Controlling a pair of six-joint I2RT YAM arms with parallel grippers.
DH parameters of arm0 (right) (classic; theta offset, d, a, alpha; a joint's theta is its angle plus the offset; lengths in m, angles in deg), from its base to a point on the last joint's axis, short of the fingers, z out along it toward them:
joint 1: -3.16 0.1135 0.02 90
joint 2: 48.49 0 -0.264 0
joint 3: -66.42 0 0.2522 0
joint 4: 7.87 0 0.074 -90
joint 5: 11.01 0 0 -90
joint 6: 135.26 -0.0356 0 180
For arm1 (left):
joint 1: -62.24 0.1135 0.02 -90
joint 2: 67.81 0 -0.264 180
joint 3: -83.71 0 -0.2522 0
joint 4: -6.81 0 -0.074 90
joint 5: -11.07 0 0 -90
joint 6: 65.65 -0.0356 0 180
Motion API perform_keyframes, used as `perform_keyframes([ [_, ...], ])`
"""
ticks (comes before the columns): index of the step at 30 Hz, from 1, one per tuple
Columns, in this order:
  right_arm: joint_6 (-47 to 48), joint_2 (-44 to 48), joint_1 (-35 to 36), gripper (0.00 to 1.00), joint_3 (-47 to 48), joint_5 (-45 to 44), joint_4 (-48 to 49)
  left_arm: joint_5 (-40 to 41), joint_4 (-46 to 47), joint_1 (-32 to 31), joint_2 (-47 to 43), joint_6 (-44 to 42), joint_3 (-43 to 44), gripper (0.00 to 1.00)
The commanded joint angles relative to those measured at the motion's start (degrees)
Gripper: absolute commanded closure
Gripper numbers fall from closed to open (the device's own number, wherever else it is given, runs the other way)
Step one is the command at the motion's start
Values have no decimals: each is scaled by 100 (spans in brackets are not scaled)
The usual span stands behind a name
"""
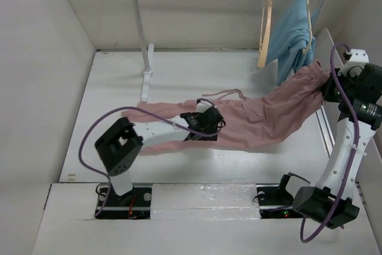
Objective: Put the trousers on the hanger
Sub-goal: Fold the trousers at the center of the board.
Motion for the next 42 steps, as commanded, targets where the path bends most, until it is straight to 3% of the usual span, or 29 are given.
perform_keyframes([
  [1,262,-62,478,100,525,-45,-627,87,-153,-467,549,193,971,32],
  [4,262,113,1118,100,229,209,-479,149,-496,-767,1086,316,1509,32],
  [7,35,492,1849,100,-378,516,-171,105,-559,-767,1122,448,1406,32],
  [10,-431,703,2682,100,-590,220,101,420,-629,-698,640,588,1108,32],
  [14,-1099,572,4797,100,-547,-773,418,764,-840,-250,-736,729,659,32],
  [18,-1863,141,6240,100,-416,-1651,901,967,-1094,680,-2074,659,386,32],
  [22,-2216,-779,7184,100,67,-2057,1454,783,-1069,2095,-3262,177,456,31],
  [23,-2277,-983,7299,100,216,-2049,1534,721,-1025,2689,-3594,62,509,31],
  [28,-2339,-2327,7826,100,1741,-2137,1992,-226,-1007,4372,-3800,-387,1192,30],
  [31,-2339,-3443,8186,100,2702,-2128,1975,25,-1077,4497,-3738,-361,1623,29],
  [35,-2418,-4902,8888,100,4379,-1435,1896,465,-1165,4550,-3677,-413,2265,28],
  [39,-2550,-6359,9407,98,5262,-794,1903,861,-1323,4550,-3642,-641,2855,28],
  [41,-2760,-6626,9532,88,5289,-635,2262,1291,-1455,4550,-3624,-747,3048,26],
  [42,-2883,-6732,9532,80,5106,-173,2952,1362,-1455,4550,-3641,-843,3101,26],
])
